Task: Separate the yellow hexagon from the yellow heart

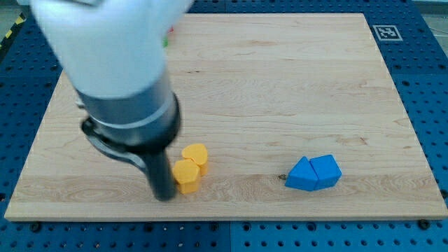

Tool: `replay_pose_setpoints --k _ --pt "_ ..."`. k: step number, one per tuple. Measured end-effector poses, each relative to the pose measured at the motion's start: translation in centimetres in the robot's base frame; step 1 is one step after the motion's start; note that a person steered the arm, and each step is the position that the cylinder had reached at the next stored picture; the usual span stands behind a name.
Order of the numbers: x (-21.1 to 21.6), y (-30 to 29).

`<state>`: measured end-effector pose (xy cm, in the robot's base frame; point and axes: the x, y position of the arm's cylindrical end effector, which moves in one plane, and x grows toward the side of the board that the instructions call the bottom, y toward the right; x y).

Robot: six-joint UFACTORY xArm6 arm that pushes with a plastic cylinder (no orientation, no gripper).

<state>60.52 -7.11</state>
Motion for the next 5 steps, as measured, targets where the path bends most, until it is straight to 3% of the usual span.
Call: replay_pose_setpoints --k 2,5 --pt "1.1 4.9" --pt "-5.0 0.9"
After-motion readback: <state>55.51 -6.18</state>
